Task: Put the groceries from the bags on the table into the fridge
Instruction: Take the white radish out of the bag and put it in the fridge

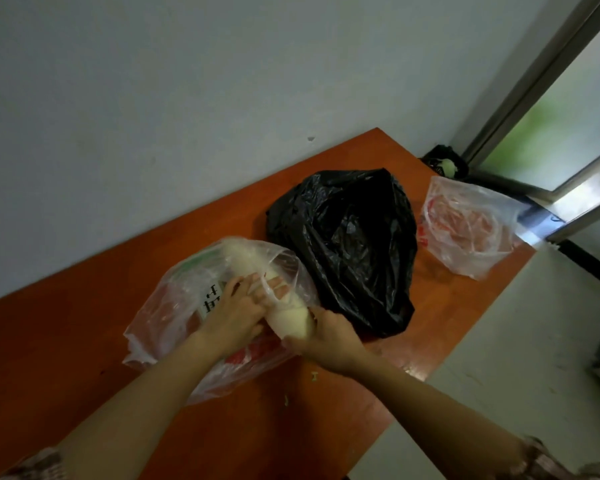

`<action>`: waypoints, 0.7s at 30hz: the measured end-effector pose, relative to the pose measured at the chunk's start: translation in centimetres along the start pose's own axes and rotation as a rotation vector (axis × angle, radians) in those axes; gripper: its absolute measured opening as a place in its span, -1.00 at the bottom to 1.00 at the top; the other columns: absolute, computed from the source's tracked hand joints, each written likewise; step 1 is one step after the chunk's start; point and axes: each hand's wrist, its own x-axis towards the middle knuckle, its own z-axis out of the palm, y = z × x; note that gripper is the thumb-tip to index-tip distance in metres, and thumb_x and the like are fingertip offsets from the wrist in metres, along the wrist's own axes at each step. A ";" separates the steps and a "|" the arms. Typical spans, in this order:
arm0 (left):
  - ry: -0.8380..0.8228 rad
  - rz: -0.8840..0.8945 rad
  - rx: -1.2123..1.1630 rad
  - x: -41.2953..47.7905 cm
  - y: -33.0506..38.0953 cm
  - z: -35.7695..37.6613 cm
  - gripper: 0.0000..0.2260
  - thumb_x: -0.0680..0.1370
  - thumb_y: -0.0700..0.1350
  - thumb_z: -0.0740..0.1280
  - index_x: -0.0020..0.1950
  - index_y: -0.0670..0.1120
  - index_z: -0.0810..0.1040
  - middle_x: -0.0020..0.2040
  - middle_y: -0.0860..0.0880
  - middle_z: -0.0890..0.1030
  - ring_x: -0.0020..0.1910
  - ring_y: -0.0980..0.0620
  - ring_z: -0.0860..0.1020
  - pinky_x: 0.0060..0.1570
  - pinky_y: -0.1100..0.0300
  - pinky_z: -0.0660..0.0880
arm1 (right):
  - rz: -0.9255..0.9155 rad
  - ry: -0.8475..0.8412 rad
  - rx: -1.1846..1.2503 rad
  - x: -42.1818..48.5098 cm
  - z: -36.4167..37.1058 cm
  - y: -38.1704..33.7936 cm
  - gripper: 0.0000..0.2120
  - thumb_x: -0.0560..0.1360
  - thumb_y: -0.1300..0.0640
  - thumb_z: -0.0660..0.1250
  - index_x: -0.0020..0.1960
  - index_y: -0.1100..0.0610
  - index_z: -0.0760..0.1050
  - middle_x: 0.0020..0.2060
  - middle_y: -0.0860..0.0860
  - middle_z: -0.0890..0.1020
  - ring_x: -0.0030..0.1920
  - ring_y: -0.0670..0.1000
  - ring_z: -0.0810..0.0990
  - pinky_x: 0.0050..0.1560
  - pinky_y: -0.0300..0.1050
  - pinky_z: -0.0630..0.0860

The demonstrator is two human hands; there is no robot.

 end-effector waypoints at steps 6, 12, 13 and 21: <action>0.271 -0.273 -0.301 2.1 0.4 -3.0 -0.40 0.34 -0.20 0.44 0.38 -0.09 0.40 0.33 -0.13 0.49 0.35 -0.14 0.28 0.30 -0.25 0.24 | -0.141 0.240 0.050 -0.7 -6.5 -4.3 -0.56 0.37 -0.20 0.45 -0.02 0.16 0.54 -0.25 0.07 0.61 -0.28 0.04 0.58 -0.30 0.01 0.52; 0.438 -0.442 -0.678 3.8 -1.0 -9.1 -0.41 0.22 0.17 0.52 0.22 0.08 0.53 0.16 0.07 0.60 0.14 0.05 0.54 0.08 -0.08 0.52 | -0.337 0.509 0.055 -0.2 -12.0 -10.8 -0.55 0.34 -0.29 0.43 -0.09 0.09 0.48 -0.28 -0.08 0.54 -0.26 -0.09 0.53 -0.30 -0.16 0.48; 0.469 -0.473 -0.769 3.8 -0.8 -10.3 -0.45 0.21 0.12 0.55 0.16 0.08 0.55 0.08 0.10 0.63 0.04 0.10 0.58 -0.04 -0.03 0.56 | -0.373 0.521 0.082 -0.3 -12.8 -11.8 -0.60 0.34 -0.28 0.43 -0.15 0.03 0.45 -0.33 -0.13 0.51 -0.31 -0.15 0.49 -0.34 -0.26 0.40; 0.517 -0.563 -0.901 1.7 -0.4 -17.8 -0.38 0.22 0.10 0.60 0.21 -0.02 0.52 0.06 0.06 0.60 0.01 0.08 0.58 -0.08 0.14 0.56 | -0.606 0.380 0.416 -2.6 -17.2 -14.5 -0.66 0.46 -0.06 0.42 0.18 0.06 0.60 -0.11 -0.05 0.69 -0.11 -0.14 0.66 -0.06 -0.22 0.60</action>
